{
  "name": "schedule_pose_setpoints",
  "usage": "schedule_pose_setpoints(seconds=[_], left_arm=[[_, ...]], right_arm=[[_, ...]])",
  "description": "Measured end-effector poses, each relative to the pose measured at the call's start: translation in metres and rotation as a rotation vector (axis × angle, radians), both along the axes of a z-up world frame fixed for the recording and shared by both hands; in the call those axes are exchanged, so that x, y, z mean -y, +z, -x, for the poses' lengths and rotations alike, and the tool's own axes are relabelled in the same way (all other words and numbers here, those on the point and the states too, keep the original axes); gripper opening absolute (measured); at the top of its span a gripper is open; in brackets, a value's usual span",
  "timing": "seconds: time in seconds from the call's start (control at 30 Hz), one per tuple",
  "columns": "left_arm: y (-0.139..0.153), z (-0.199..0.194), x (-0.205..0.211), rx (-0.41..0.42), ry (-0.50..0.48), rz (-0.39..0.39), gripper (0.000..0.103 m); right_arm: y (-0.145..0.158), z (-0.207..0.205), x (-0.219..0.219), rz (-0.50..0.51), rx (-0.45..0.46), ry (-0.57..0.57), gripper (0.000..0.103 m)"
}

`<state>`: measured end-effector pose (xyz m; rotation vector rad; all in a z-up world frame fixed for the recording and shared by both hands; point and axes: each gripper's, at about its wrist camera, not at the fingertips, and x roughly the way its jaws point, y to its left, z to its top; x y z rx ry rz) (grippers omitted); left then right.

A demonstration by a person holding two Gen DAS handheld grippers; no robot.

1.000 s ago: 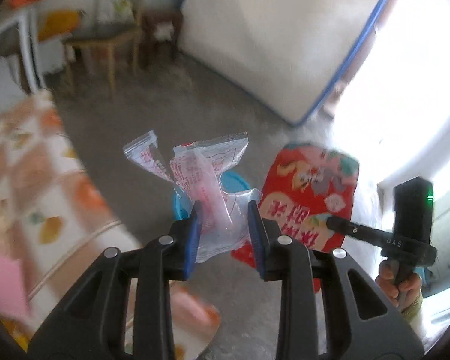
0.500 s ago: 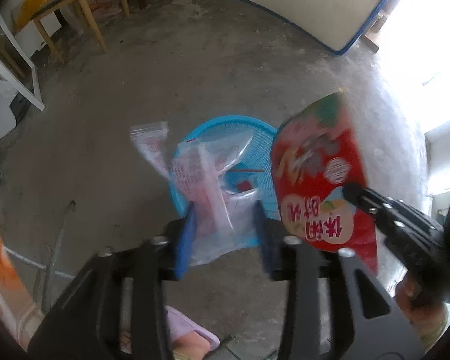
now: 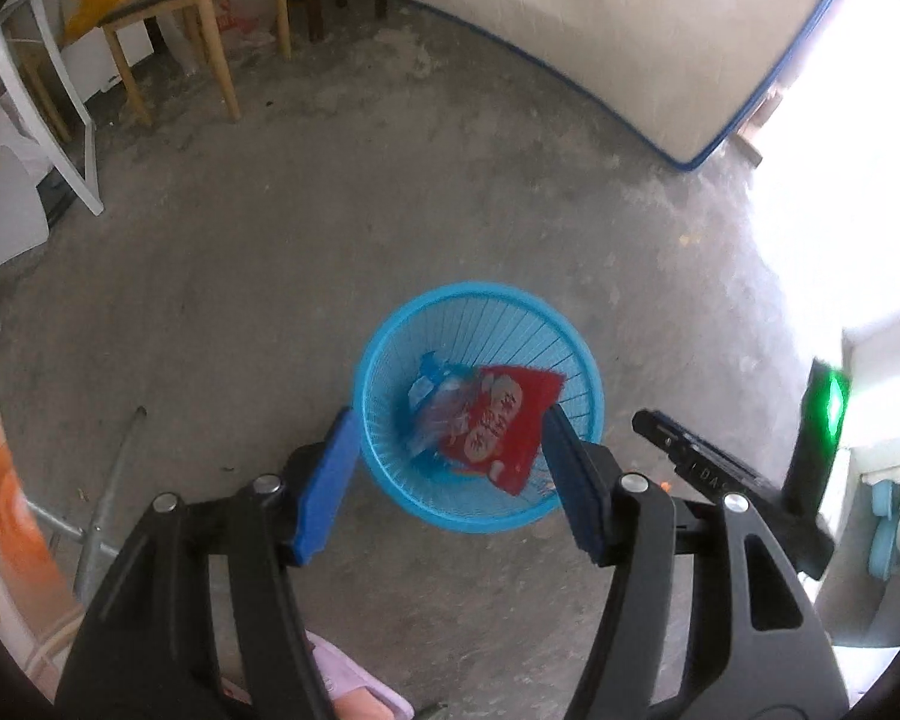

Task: Collect trash
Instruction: 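Carry both bags over the blue wastebasket and open both tools, then move both tools back toward the table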

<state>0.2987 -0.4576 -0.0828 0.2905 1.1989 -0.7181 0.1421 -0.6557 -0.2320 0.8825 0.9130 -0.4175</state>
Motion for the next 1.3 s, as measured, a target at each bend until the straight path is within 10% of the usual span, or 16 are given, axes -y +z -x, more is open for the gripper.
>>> schedule_pose_setpoints(seconds=[0.43, 1.3], left_arm=[[0.113, 0.080, -0.115, 0.147, -0.043, 0.214, 0.072], [0.112, 0.242, -0.408, 0.465, 0.239, 0.210, 0.083]], right_arm=[[0.048, 0.078, -0.032, 0.096, 0.024, 0.040, 0.041], [0.205, 0.011, -0.270, 0.247, 0.264, 0.726, 0.075]])
